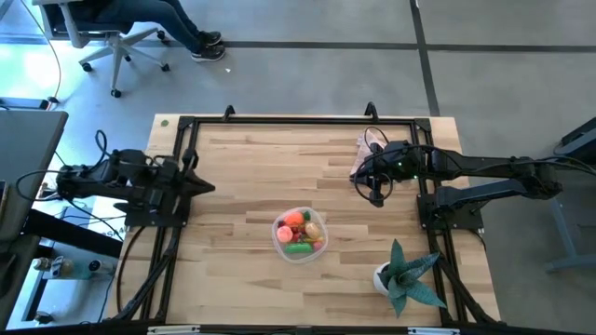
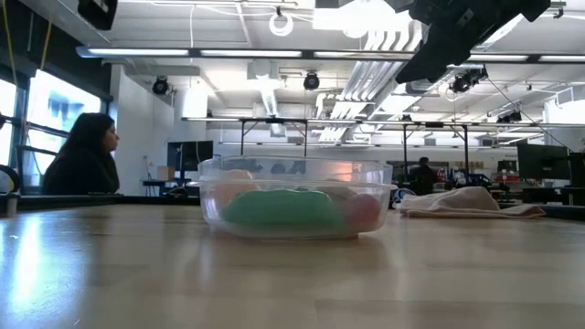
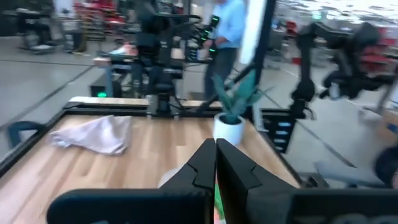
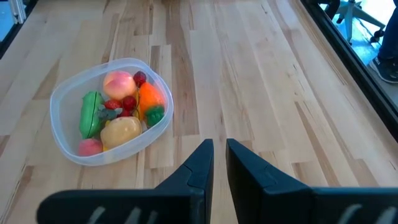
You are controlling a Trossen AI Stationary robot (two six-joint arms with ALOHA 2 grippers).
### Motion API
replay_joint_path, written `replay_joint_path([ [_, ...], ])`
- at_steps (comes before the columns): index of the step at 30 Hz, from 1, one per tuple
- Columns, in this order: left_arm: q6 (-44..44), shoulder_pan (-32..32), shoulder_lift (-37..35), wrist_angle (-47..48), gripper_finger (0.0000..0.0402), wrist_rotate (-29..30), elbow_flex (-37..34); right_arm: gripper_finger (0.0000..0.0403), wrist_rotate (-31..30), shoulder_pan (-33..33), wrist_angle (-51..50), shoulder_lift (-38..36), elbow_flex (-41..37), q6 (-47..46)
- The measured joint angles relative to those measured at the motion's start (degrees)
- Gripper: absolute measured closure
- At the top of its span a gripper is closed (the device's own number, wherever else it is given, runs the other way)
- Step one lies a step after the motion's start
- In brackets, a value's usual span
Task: Pick and placing Produce into tupperware
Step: Return to Home Position
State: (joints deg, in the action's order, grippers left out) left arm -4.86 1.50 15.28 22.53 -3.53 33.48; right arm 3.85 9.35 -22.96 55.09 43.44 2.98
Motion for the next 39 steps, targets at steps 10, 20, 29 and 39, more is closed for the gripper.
replay_joint_path([
  [10,0.3,0.0,-2.4,-0.5,0.0397,9.4,-6.7,0.0371,0.0,0.0,0.0,0.0,0.0,0.0],
  [20,3.6,0.0,-6.1,-5.5,0.0397,8.5,-7.7,0.0371,0.0,0.0,0.0,0.0,0.0,0.0],
  [29,1.8,0.0,-12.9,-4.6,0.0397,7.0,-8.1,0.0371,0.0,0.0,0.0,0.0,0.0,0.0],
  [39,2.8,0.0,-12.9,-14.5,0.0396,5.5,-19.0,0.0371,0.0,0.0,0.0,0.0,0.0,0.0],
])
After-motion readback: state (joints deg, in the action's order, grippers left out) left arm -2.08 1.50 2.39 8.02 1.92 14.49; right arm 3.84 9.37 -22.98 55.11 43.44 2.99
